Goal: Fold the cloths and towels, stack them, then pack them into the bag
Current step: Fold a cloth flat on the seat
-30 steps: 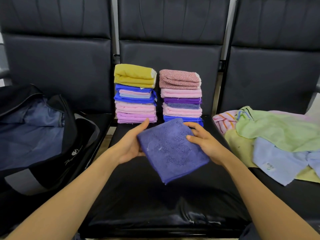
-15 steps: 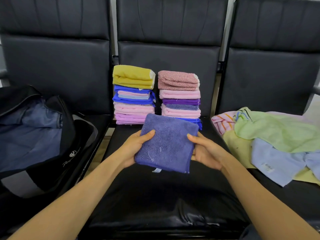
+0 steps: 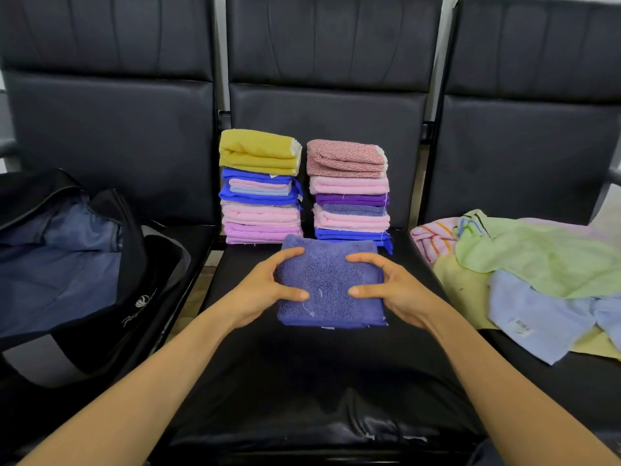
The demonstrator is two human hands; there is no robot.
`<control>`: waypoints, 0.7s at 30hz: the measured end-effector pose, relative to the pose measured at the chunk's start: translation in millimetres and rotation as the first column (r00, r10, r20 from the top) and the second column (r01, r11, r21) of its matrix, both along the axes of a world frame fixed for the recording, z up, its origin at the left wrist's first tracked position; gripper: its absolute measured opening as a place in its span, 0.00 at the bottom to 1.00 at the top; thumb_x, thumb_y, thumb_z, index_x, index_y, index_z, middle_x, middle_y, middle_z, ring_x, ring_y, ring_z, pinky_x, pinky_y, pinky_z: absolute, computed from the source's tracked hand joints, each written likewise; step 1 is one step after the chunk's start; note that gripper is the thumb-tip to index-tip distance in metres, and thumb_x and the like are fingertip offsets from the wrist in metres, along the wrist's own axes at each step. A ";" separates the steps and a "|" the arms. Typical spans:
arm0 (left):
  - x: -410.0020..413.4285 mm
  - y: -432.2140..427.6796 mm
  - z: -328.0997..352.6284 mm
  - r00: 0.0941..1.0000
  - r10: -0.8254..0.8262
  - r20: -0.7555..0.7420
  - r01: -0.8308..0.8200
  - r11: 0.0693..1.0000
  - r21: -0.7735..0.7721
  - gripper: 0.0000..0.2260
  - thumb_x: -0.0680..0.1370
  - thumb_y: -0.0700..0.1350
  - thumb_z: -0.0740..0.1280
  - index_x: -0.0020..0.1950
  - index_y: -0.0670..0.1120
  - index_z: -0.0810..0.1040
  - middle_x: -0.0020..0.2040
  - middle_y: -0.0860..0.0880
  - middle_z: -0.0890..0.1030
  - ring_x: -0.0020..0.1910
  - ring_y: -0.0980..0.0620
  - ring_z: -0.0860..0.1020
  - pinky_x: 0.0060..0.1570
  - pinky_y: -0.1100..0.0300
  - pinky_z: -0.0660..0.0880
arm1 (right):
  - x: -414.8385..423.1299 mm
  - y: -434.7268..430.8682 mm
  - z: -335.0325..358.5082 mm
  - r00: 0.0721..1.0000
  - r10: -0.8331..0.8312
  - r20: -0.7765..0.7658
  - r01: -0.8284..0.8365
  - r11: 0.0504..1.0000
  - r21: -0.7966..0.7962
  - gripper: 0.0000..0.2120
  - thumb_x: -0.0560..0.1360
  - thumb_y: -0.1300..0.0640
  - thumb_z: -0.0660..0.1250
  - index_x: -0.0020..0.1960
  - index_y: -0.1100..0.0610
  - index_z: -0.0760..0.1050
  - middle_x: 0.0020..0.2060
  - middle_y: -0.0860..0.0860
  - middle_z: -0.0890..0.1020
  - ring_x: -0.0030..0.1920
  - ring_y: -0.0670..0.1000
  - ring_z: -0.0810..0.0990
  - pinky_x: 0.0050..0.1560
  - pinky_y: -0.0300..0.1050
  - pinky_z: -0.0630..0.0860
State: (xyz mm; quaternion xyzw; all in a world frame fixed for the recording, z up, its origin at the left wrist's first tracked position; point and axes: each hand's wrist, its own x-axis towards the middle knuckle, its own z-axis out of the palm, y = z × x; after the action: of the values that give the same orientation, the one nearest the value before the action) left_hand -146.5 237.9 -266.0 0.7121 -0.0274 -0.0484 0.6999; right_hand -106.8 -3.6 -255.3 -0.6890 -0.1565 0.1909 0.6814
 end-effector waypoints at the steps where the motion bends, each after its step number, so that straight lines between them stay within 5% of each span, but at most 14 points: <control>1: -0.1 0.0 0.6 1.000 0.016 0.022 -0.016 1.000 0.015 0.32 0.65 0.28 0.75 0.60 0.57 0.75 0.64 0.49 0.74 0.64 0.52 0.73 0.63 0.55 0.73 | -0.5 0.3 -0.1 1.000 -0.002 0.031 0.004 0.999 -0.048 0.26 0.62 0.67 0.77 0.57 0.52 0.79 0.61 0.53 0.77 0.61 0.53 0.77 0.61 0.51 0.76; 6: 1.6 -1.4 -2.4 0.992 0.077 0.101 -0.108 0.929 0.353 0.33 0.65 0.35 0.78 0.66 0.54 0.73 0.65 0.51 0.74 0.65 0.52 0.71 0.61 0.60 0.71 | 1.1 -2.8 5.7 0.947 -0.006 0.320 0.134 0.916 -0.377 0.29 0.65 0.65 0.76 0.60 0.46 0.72 0.55 0.40 0.75 0.56 0.43 0.75 0.54 0.38 0.74; 10: -0.6 -7.2 -4.2 0.955 0.092 0.283 -0.250 0.765 0.594 0.29 0.69 0.42 0.76 0.68 0.52 0.72 0.63 0.51 0.74 0.63 0.53 0.72 0.58 0.62 0.68 | -2.2 -0.4 2.0 0.880 -0.004 0.475 0.266 0.832 -0.486 0.17 0.71 0.60 0.71 0.55 0.46 0.73 0.48 0.45 0.78 0.47 0.44 0.78 0.42 0.36 0.77; 14: -5.9 -6.2 -9.3 0.813 0.053 0.579 -0.505 0.558 0.658 0.17 0.69 0.47 0.76 0.56 0.49 0.78 0.57 0.50 0.69 0.57 0.57 0.64 0.52 0.59 0.69 | -2.6 4.0 -8.9 0.700 0.068 0.711 0.434 0.750 -0.499 0.13 0.72 0.59 0.72 0.56 0.54 0.76 0.55 0.49 0.70 0.54 0.45 0.70 0.55 0.39 0.71; 17: -3.3 -0.9 -8.1 0.846 0.019 0.532 -0.385 0.713 0.586 0.16 0.69 0.44 0.76 0.55 0.48 0.77 0.67 0.50 0.68 0.64 0.60 0.61 0.64 0.58 0.66 | -0.5 3.3 -5.4 0.739 -0.014 0.674 0.400 0.814 -0.421 0.14 0.71 0.62 0.72 0.54 0.55 0.76 0.61 0.50 0.69 0.62 0.43 0.64 0.61 0.40 0.65; 19: -3.9 2.0 -0.9 0.942 -0.027 0.333 -0.141 0.872 0.470 0.19 0.70 0.45 0.75 0.58 0.50 0.74 0.63 0.53 0.75 0.61 0.63 0.71 0.64 0.56 0.70 | -0.3 1.3 1.5 0.874 -0.096 0.477 0.291 0.889 -0.354 0.13 0.72 0.63 0.71 0.55 0.54 0.75 0.53 0.49 0.77 0.54 0.45 0.74 0.59 0.45 0.72; 21: -2.8 2.0 2.5 0.970 -0.007 0.242 -0.079 0.936 0.342 0.18 0.70 0.48 0.75 0.57 0.51 0.73 0.56 0.53 0.78 0.55 0.61 0.77 0.58 0.56 0.76 | 1.7 -0.9 3.2 0.943 -0.172 0.285 0.236 0.949 -0.209 0.12 0.73 0.63 0.71 0.54 0.54 0.75 0.47 0.49 0.80 0.49 0.49 0.78 0.54 0.48 0.76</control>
State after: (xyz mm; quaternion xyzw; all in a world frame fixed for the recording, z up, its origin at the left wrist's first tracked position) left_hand -149.4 239.9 -263.5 0.8260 -0.0894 0.0468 0.5546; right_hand -105.1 -4.5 -252.1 -0.7982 -0.1487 0.0431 0.5822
